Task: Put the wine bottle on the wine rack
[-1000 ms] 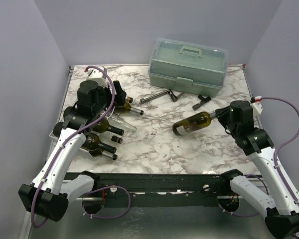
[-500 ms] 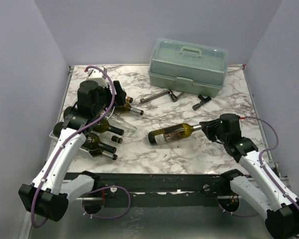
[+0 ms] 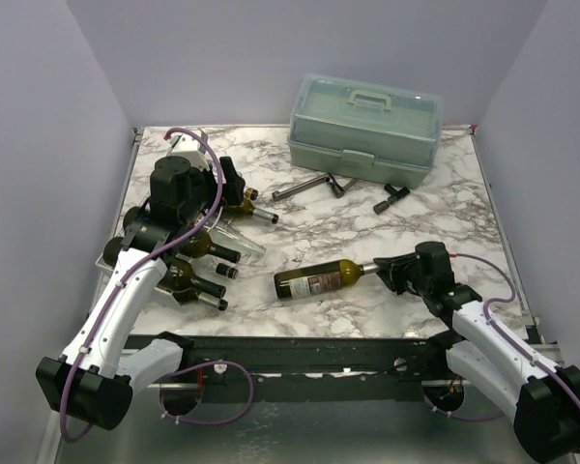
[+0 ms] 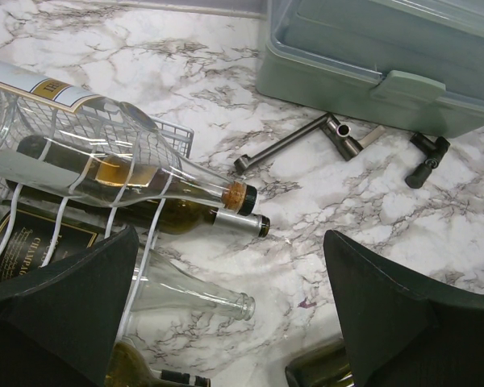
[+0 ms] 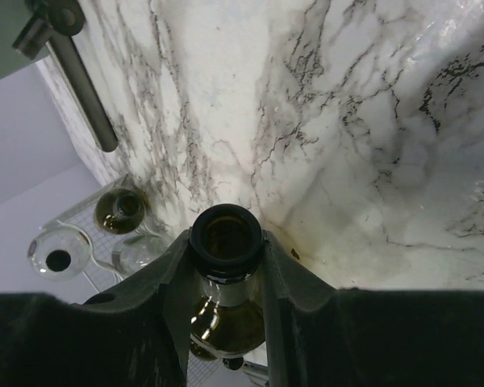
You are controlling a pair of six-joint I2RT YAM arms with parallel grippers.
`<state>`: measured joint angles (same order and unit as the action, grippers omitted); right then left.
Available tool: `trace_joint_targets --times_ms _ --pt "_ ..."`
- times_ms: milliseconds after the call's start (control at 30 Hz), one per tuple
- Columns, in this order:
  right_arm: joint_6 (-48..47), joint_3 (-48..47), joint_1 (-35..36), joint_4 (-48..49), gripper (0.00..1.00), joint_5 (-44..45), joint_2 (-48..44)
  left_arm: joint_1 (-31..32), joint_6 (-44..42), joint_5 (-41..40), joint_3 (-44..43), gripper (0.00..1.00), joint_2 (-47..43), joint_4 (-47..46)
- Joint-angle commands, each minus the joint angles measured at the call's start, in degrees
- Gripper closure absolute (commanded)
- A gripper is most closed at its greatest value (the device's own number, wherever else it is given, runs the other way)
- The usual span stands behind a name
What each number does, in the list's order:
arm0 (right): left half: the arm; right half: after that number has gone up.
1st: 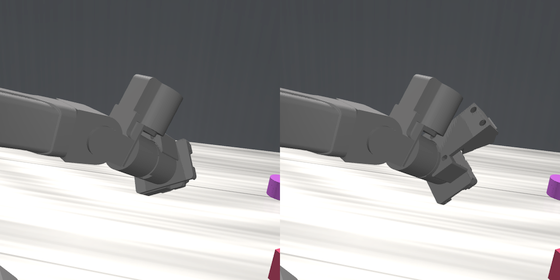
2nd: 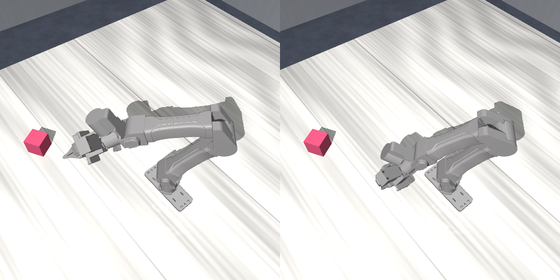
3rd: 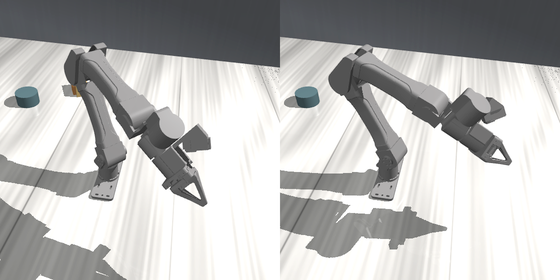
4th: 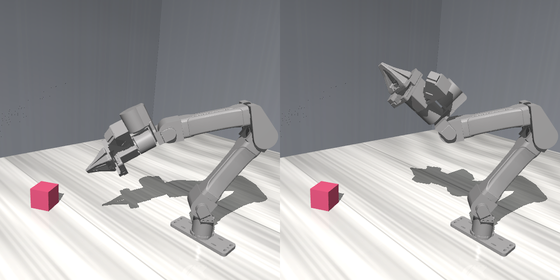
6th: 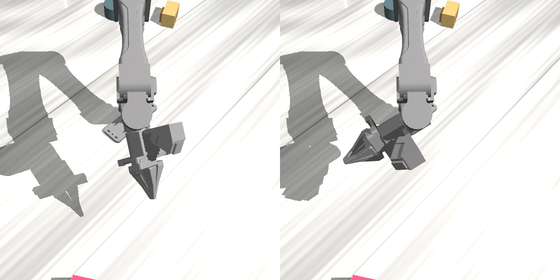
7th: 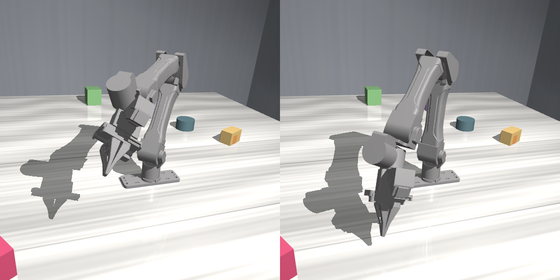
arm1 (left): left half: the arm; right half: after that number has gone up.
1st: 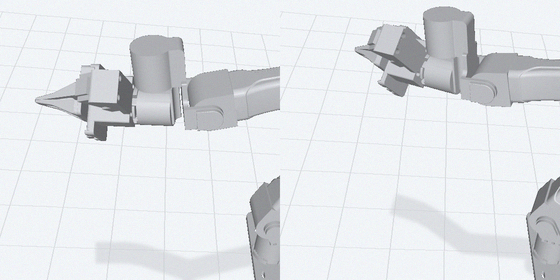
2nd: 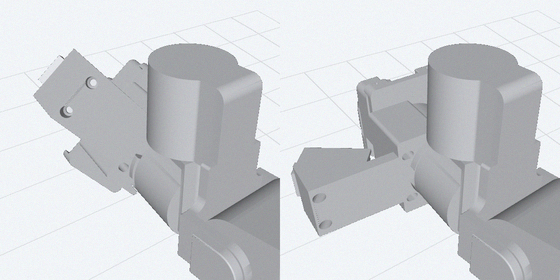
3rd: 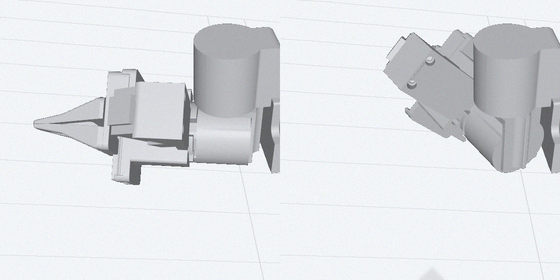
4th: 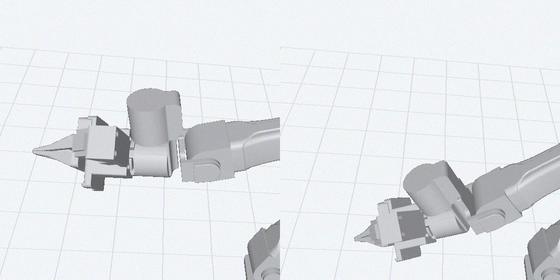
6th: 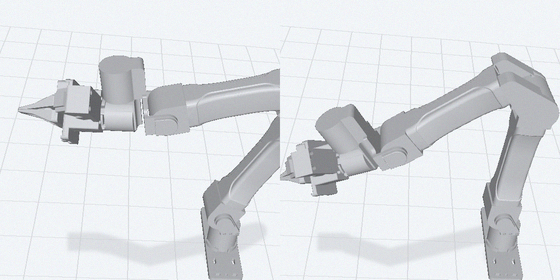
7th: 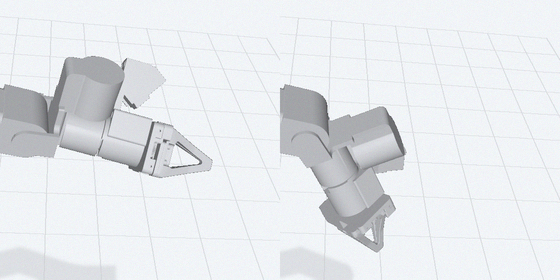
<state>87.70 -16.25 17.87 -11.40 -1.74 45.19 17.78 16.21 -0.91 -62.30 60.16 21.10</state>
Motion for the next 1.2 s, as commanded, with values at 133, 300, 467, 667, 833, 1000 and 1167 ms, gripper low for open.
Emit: trace_joint_targets --times_ms 133,300,467,667,833,1000,1167 --pt "0.91 -5.19 -0.07 -5.59 0.9 1.26 8.33 0.42 -0.56 -0.02 -0.36 0.01 -0.4 0.53" --pt "-0.12 -9.02 -0.03 -11.71 0.85 5.85 12.28 0.41 -0.47 0.2 -0.45 0.01 -0.31 0.53" --pt "-0.6 -9.84 -0.07 -11.17 0.77 5.27 15.76 0.46 -0.47 0.2 -0.45 0.01 -0.31 0.52" --pt "-0.51 -9.14 -0.09 -9.21 0.67 5.82 17.34 0.41 -0.5 0.12 -0.45 0.01 -0.31 0.52" --pt "-1.34 -9.57 -0.04 -8.26 0.55 5.76 19.02 0.42 -0.54 0.1 -0.49 0.01 -0.39 0.52" --pt "-2.09 -9.67 -0.03 -6.02 0.46 4.45 21.64 0.41 -0.56 0.11 -0.45 0.01 -0.62 0.52" --pt "-2.14 -9.76 -0.05 -4.03 0.46 3.06 23.99 0.42 -0.54 0.12 -0.54 0.01 -0.51 0.56"
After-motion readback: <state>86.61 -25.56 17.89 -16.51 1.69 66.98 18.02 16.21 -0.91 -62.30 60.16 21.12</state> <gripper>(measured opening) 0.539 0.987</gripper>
